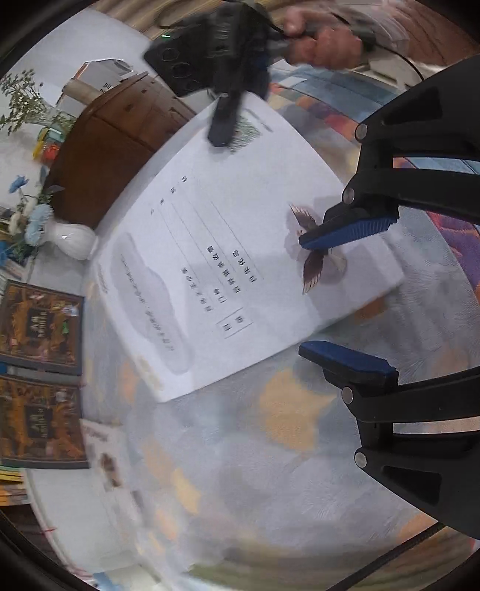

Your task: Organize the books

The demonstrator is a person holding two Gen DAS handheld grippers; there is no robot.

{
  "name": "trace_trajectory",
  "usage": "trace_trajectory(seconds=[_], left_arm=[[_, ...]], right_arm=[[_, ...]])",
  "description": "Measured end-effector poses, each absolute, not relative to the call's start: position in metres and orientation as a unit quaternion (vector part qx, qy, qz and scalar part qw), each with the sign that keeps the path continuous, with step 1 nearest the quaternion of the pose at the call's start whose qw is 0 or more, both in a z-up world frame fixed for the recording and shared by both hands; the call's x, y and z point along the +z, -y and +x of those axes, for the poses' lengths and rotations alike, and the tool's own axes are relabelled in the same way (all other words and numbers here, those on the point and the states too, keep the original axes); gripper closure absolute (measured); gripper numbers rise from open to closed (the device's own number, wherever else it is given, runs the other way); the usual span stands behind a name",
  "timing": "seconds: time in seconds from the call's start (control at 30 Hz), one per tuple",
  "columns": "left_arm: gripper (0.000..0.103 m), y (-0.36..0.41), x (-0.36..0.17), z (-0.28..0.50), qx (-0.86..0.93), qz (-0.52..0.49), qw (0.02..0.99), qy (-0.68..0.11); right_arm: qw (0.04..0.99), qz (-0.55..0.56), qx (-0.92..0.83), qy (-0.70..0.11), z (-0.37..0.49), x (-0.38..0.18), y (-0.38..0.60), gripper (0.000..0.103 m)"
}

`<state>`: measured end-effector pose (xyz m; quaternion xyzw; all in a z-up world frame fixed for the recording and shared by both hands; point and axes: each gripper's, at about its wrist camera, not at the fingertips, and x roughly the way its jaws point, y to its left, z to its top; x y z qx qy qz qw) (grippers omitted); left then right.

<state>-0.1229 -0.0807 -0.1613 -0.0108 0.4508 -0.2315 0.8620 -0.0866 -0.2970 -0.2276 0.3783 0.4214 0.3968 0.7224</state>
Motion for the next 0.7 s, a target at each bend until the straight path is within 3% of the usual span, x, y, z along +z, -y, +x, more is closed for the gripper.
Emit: trace_trajectory(seconds=[0.2, 0.27, 0.53, 0.7], left_arm=[[0.054, 0.054, -0.099, -0.152, -0.193, 0.024, 0.91, -0.366], [0.054, 0.034, -0.1, -0.158, -0.177, 0.004, 0.911, -0.372], [0.054, -0.018, -0.149, -0.182, -0.151, -0.074, 0.886, -0.431], [0.054, -0.015, -0.17, -0.192, -0.165, -0.092, 0.869, -0.458]], right_arm=[[0.829, 0.203, 0.36, -0.377, -0.087, -0.087, 0.279, 0.096], [0.848, 0.126, 0.355, -0.373, -0.109, -0.075, 0.244, 0.095], [0.748, 0.04, 0.415, -0.516, -0.159, -0.194, 0.125, 0.094], [0.76, 0.069, 0.37, -0.53, -0.128, -0.206, 0.151, 0.09]])
